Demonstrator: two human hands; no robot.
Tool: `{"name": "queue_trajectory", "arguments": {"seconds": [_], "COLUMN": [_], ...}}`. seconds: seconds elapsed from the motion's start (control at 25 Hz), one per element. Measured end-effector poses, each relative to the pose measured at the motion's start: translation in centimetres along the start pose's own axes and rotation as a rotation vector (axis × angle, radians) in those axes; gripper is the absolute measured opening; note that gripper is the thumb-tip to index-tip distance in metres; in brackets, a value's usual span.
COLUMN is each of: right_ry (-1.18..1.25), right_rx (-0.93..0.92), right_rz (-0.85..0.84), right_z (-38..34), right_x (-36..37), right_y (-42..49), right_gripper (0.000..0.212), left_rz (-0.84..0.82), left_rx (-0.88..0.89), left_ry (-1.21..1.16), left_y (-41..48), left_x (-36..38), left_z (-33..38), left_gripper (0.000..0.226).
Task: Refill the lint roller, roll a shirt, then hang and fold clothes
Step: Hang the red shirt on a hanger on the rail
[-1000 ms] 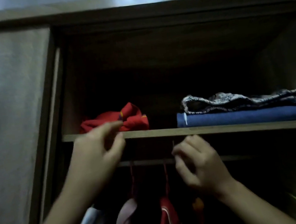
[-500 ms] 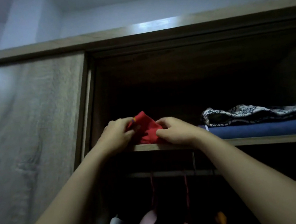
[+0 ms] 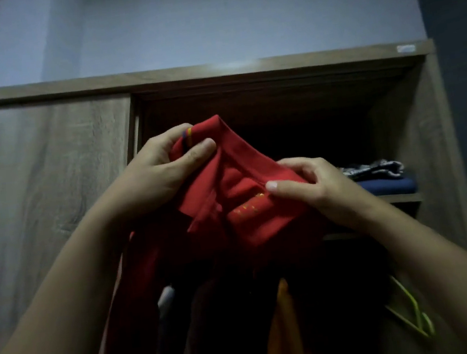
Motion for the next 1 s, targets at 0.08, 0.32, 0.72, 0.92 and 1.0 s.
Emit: {"name": "queue_trajectory", "arguments": {"seconds": [0.08, 0.32, 0.72, 0.92, 1.0], "right_ry": [0.109, -0.291, -0.217, -0.18, -0.33], "right_rx": [0.04, 0.153, 0.433, 0.522, 0.51], "right_rz": [-0.08, -0.004, -0.504, -0.466, -0.439], "right_z": [-0.6, 1.0, 10.7, 11.0, 11.3], "right_x": [-1.2, -3.0, 1.6, -3.3, -4.8], "right_y": [-3.2, -9.3, -29.7, -31.6, -30.0], "right_gripper": [0.022, 0.015, 0.033, 0.055, 0.056], "left_rz": [-0.008, -0.056, 0.149, -0.007, -0.072], "left_rx": [-0.043, -0.181, -0.439, -0.685, -0.736], "left_ry": [-0.033, 0.089, 0.011, -0.033, -0.32], "left_y": [-1.9, -5.9, -17.6, -20.3, -20.3], "left_x": [1.5, 5.4, 11.2, 12.4, 13.7], "left_z": [1.1, 0.7, -10.5, -15.9, -16.0], "left_gripper": [0.017, 0.018, 0.013, 0.016, 0.015]}}
Point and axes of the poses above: each hand's wrist, its own y-axis towards the middle knuckle, its own x-axis out of the palm, z = x × y, the point moved 3 cm from there along y, towards the middle knuckle, and after that the axes turned 11 degrees about -y, right-handed, at the moved point
